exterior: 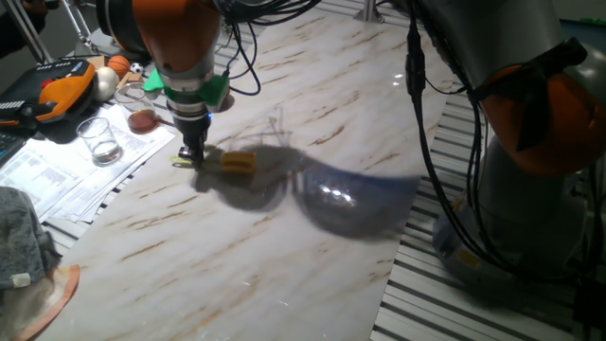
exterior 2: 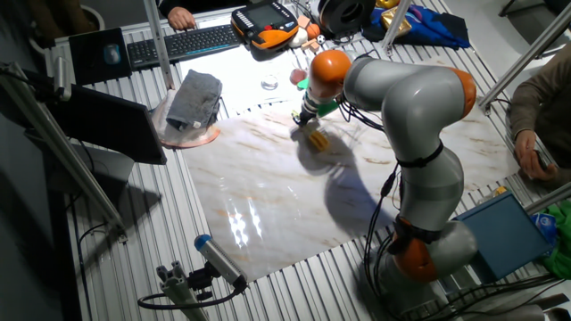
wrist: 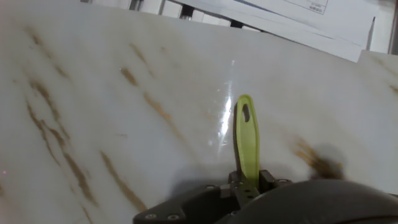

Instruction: Scrub the table with a brush

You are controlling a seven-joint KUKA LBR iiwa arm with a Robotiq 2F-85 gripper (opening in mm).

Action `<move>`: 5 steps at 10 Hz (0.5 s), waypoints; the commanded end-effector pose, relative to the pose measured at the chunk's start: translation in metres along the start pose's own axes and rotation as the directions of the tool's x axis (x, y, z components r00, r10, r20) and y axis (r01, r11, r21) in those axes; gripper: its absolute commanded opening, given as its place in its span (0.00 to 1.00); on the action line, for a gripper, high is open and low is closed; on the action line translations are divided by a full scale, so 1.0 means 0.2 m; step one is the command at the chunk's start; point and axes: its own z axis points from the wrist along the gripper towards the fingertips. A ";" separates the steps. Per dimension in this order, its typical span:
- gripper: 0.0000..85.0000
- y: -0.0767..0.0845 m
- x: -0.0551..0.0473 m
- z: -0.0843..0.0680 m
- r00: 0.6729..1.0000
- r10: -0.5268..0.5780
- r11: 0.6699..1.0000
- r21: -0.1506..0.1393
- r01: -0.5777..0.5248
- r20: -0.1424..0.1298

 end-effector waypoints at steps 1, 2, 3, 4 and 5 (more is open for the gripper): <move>0.00 -0.04 0.00 0.01 1.000 -0.014 1.000 -0.005 0.014 0.004; 0.00 -0.08 -0.01 0.01 1.000 -0.028 1.000 -0.012 0.028 0.006; 0.00 -0.12 -0.01 0.01 0.999 -0.040 0.999 -0.012 0.040 0.006; 0.00 -0.15 -0.01 0.00 0.999 -0.053 0.999 -0.010 0.053 0.006; 0.00 -0.20 -0.02 -0.01 0.998 -0.065 0.998 -0.018 0.065 0.006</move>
